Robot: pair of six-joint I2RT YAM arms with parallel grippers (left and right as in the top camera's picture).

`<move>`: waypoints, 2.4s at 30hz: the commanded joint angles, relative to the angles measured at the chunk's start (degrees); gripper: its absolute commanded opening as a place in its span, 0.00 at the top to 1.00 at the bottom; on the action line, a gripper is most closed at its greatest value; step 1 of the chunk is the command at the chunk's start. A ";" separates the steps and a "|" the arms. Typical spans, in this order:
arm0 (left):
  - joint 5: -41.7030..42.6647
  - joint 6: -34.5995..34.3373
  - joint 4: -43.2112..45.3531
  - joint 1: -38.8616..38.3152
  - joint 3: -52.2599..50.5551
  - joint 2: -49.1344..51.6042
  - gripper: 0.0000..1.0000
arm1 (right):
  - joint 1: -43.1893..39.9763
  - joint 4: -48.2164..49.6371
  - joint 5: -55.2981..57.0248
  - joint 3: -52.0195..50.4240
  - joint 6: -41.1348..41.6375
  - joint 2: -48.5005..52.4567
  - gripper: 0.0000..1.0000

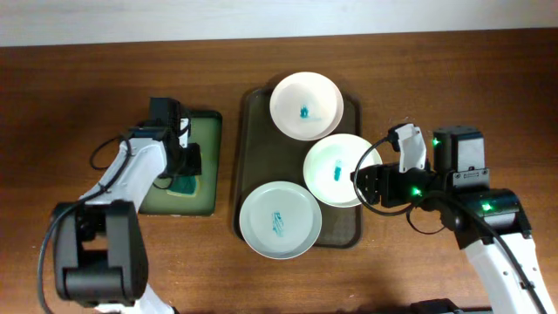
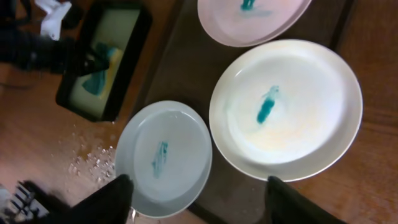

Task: Clean dirty plates on tray and stack at the side
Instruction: 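Grasp the green-yellow sponge with the left gripper and lift it, then scrub the right-front white plate with the sponge in the left gripper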

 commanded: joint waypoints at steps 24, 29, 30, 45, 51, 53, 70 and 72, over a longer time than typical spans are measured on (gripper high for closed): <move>-1.44 2.47 -7.50 -0.42 11.50 4.46 1.00 | -0.37 -1.90 12.46 1.14 3.08 5.44 0.49; 9.42 2.67 -19.32 -5.84 27.30 4.46 1.00 | -1.01 1.97 17.03 1.14 5.73 12.90 0.52; 12.79 2.64 -18.71 -7.37 28.04 4.46 1.00 | -1.81 3.67 17.29 1.14 5.86 15.02 0.53; 23.80 -11.76 0.76 -36.46 28.00 18.12 1.00 | -8.57 10.56 11.30 3.39 -0.02 41.46 0.96; 22.80 -15.37 0.37 -39.04 28.35 19.93 1.00 | -8.50 6.99 10.56 3.39 0.00 39.95 0.96; 24.11 -16.85 1.22 -39.26 28.33 20.17 1.00 | -8.50 6.69 7.85 3.39 0.07 39.95 0.96; 28.87 -14.93 2.16 -36.39 30.62 25.92 1.00 | -8.50 6.91 7.87 3.39 1.51 39.95 0.96; 35.04 -14.12 5.81 -39.17 30.62 25.94 1.00 | -8.50 7.17 7.85 3.39 1.51 39.95 0.96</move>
